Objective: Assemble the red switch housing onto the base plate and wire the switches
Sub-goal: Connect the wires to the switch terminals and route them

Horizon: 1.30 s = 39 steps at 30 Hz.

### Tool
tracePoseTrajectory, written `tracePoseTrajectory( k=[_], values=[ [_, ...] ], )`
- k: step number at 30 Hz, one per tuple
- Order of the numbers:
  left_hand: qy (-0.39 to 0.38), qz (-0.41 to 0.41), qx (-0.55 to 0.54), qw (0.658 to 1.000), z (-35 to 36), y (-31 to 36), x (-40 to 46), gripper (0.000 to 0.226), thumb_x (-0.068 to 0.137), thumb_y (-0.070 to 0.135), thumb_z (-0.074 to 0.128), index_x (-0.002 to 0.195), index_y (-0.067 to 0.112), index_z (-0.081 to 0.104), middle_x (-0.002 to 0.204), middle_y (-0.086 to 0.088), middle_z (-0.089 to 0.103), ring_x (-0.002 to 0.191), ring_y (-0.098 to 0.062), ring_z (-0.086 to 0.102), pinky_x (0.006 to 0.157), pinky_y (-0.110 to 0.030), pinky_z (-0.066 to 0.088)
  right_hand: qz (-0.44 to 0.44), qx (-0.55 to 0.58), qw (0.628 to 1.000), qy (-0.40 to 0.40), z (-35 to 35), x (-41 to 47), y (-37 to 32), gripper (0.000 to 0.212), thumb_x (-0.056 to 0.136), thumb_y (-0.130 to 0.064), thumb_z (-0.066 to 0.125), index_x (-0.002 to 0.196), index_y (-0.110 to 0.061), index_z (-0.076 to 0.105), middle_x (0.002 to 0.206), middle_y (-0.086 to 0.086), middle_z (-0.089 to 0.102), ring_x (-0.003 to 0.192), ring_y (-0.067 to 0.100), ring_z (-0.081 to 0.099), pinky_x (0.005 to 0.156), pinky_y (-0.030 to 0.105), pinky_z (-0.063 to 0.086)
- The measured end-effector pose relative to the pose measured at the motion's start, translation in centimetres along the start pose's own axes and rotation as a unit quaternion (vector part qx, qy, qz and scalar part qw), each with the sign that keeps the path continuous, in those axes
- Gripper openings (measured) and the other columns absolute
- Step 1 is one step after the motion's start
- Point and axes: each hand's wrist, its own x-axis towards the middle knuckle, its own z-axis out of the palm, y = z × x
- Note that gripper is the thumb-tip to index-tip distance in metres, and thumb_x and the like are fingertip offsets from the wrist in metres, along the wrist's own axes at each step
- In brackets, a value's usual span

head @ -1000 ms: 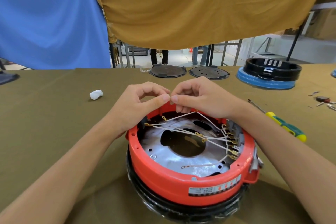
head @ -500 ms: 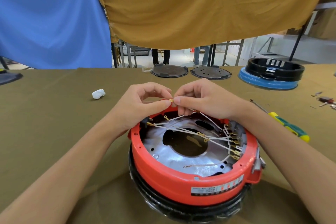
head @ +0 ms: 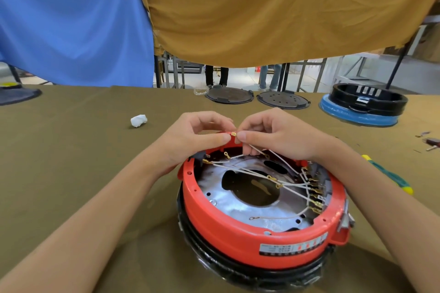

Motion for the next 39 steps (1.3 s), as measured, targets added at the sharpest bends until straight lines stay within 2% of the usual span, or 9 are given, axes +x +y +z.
tracePoseTrajectory(
  k=[6,13,17,20,23,25,28,33,39],
  values=[
    [-0.009,0.041,0.039,0.998,-0.2,0.0,0.1,0.01,0.08,0.025,0.077,0.089,0.025,0.077,0.116,0.011,0.07,0.115,-0.007,0.062,0.101,-0.026,0.041,0.009,0.024,0.999,-0.026,0.4,0.1,-0.2,0.02,0.102,-0.018,0.053,0.097,-0.009,0.07,0.073,0.0,0.07,0.067,0.008,0.063,0.069,0.02,0.052],
    [0.006,0.035,0.055,0.998,-0.1,0.0,0.1,0.006,0.08,0.031,0.075,0.083,0.026,0.077,0.114,0.013,0.07,0.113,-0.006,0.063,0.104,-0.037,0.043,0.003,0.037,0.999,-0.008,0.4,0.1,-0.1,0.018,0.097,-0.021,0.06,0.101,-0.007,0.071,0.078,0.006,0.073,0.07,0.014,0.065,0.071,0.024,0.054],
    [0.02,0.008,0.029,0.999,0.1,0.1,0.0,0.015,0.08,0.038,0.071,0.086,0.025,0.078,0.115,0.008,0.07,0.106,-0.032,0.065,0.094,-0.062,0.047,-0.017,0.029,0.999,0.011,0.3,0.1,-0.1,0.014,0.095,-0.015,0.064,0.098,-0.004,0.071,0.078,0.008,0.073,0.069,0.013,0.065,0.069,0.023,0.054],
    [0.057,-0.021,-0.028,0.998,0.1,-0.2,0.3,0.018,0.083,0.027,0.064,0.096,0.025,0.077,0.111,-0.015,0.07,0.092,-0.035,0.063,0.087,-0.054,0.048,-0.018,0.024,0.999,0.013,0.2,0.0,-0.1,0.013,0.095,-0.013,0.063,0.096,-0.003,0.072,0.078,0.009,0.073,0.068,0.012,0.064,0.068,0.021,0.053],
    [0.065,-0.045,-0.022,0.997,0.1,-0.7,0.4,0.025,0.081,0.016,0.061,0.098,0.027,0.075,0.113,-0.008,0.071,0.101,-0.039,0.065,0.093,-0.057,0.049,-0.013,0.012,1.0,0.01,0.3,0.0,-0.1,0.012,0.096,-0.013,0.063,0.096,-0.005,0.072,0.079,0.01,0.073,0.069,0.016,0.065,0.07,0.026,0.055],
    [0.054,-0.052,-0.006,0.997,0.2,-1.0,0.4,0.03,0.086,0.004,0.057,0.102,0.024,0.073,0.115,-0.005,0.071,0.1,-0.036,0.064,0.081,-0.042,0.055,-0.008,0.006,1.0,0.008,0.3,0.0,-0.2,0.011,0.095,-0.015,0.064,0.096,-0.008,0.073,0.08,0.009,0.074,0.071,0.018,0.066,0.073,0.033,0.056],
    [0.04,-0.077,-0.021,0.996,0.5,-1.4,0.5,0.034,0.089,-0.003,0.051,0.104,0.02,0.073,0.114,-0.01,0.069,0.089,-0.029,0.051,0.077,-0.042,0.04,0.003,-0.008,1.0,0.002,0.1,-0.1,-0.3,0.01,0.094,-0.017,0.066,0.095,-0.012,0.074,0.08,0.008,0.074,0.073,0.023,0.067,0.076,0.038,0.057],
    [0.043,-0.097,-0.032,0.994,0.6,-1.2,0.6,0.032,0.09,-0.002,0.049,0.105,0.017,0.071,0.09,-0.007,0.067,0.059,-0.023,0.042,0.05,-0.025,0.036,0.024,-0.053,0.998,-0.032,-0.4,0.1,-1.7,0.008,0.091,-0.02,0.07,0.093,-0.017,0.077,0.074,0.002,0.075,0.067,0.015,0.067,0.066,0.022,0.054],
    [0.051,-0.1,-0.045,0.993,0.9,-1.2,0.7,0.031,0.09,-0.004,0.047,0.103,0.012,0.07,0.071,0.001,0.06,0.042,-0.006,0.037,0.038,-0.015,0.031,0.002,-0.193,0.98,-0.044,0.9,1.0,-3.8,0.011,0.09,-0.024,0.069,0.083,-0.026,0.076,0.061,-0.011,0.068,0.05,0.001,0.052,0.051,0.012,0.038]
  ],
)
